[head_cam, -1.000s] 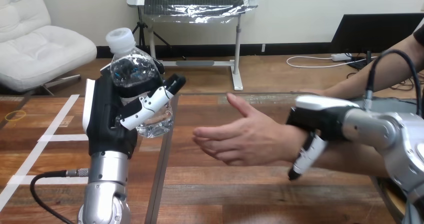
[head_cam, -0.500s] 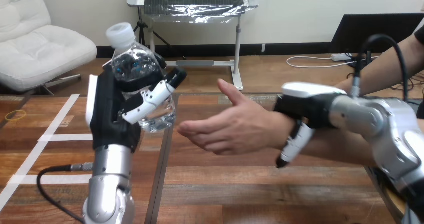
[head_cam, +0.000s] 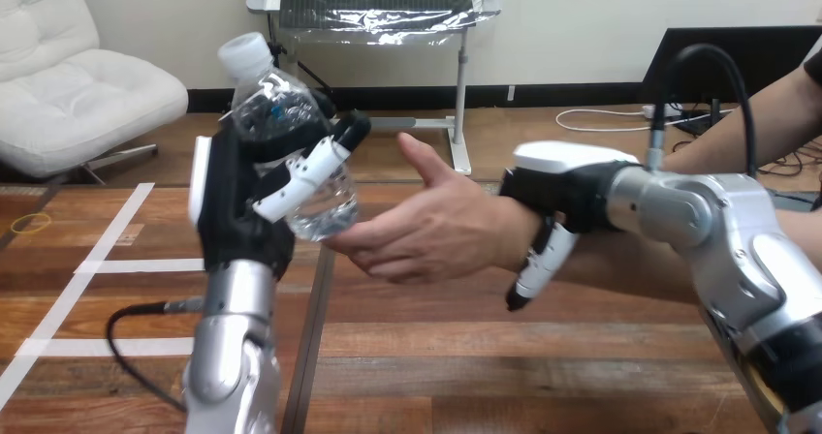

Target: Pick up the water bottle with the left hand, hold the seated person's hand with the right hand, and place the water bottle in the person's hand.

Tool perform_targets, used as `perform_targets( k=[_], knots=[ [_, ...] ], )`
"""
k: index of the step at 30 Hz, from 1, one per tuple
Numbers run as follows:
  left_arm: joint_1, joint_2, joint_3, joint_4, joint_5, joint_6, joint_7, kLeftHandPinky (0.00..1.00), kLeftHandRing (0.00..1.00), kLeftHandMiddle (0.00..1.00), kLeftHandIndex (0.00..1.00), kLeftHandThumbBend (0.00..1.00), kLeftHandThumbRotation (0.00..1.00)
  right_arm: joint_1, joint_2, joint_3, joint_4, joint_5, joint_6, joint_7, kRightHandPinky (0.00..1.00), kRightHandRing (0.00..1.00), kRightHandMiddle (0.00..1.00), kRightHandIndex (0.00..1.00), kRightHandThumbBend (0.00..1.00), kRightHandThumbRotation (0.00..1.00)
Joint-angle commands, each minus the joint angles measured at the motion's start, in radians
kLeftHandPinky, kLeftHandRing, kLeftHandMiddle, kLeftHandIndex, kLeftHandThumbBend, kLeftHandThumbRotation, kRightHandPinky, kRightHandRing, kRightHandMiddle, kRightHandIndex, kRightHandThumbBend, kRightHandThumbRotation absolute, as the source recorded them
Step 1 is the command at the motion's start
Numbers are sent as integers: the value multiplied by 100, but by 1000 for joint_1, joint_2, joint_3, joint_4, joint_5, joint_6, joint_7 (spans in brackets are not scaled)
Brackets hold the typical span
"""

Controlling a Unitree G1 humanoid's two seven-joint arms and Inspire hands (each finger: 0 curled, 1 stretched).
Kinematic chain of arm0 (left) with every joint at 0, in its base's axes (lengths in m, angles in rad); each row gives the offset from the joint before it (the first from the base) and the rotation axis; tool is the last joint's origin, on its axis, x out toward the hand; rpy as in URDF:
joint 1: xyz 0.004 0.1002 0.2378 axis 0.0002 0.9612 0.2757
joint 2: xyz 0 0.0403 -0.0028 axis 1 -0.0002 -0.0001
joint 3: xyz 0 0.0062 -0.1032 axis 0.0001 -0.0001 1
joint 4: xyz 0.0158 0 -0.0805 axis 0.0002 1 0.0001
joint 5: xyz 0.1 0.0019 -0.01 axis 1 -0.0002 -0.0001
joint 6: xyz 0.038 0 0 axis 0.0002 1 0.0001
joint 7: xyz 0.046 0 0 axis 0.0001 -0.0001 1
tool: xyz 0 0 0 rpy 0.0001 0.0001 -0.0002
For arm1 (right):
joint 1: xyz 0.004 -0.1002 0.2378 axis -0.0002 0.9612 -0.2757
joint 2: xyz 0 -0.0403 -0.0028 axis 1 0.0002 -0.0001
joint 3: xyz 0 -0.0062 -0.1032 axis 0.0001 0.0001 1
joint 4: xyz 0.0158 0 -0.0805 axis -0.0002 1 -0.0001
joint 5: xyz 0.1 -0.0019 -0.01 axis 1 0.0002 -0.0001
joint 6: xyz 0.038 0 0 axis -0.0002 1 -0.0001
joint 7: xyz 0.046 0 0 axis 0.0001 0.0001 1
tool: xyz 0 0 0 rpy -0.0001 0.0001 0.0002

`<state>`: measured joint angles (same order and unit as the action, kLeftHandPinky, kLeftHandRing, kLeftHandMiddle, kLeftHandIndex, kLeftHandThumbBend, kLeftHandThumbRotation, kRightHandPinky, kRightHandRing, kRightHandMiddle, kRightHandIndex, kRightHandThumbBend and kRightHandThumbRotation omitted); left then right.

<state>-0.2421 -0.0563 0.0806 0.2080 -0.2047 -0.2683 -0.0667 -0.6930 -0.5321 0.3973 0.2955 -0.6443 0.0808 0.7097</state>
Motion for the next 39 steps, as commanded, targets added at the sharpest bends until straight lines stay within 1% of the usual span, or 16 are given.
perform_targets(
  k=[1,10,15,21,29,32,35,39],
  knots=[
    [-128,-43,-2,63,-26,-18,-13,25,30,36,41,56,0,-85,36,8,31,-8,11,-27,12,18,26,28,79,8],
    [-205,-66,7,208,-34,-61,-19,27,31,37,42,61,0,-85,50,5,38,-6,7,-33,13,19,26,28,81,8],
    [-241,-79,8,275,-27,-83,-21,27,32,38,43,64,0,-81,50,8,39,-10,7,-31,12,18,25,27,81,8],
    [-279,-100,13,346,-36,-104,-23,27,32,37,43,65,0,-73,46,11,38,-14,6,-36,12,18,25,27,80,7],
    [-311,-120,8,404,-25,-122,-17,28,32,38,43,68,0,-60,40,11,35,-8,-1,-43,12,18,25,25,81,5],
    [-319,-126,4,426,-17,-138,-24,28,32,38,43,68,0,-56,37,12,33,-9,0,-41,12,17,24,25,81,4],
    [-324,-125,-6,451,11,-167,-20,28,33,38,43,68,0,-50,34,14,29,-12,4,-40,11,17,24,25,81,4],
    [-329,-129,-11,480,30,-192,-21,28,33,39,43,68,0,-40,27,10,26,-4,-4,-37,11,16,23,25,81,4]
  ],
)
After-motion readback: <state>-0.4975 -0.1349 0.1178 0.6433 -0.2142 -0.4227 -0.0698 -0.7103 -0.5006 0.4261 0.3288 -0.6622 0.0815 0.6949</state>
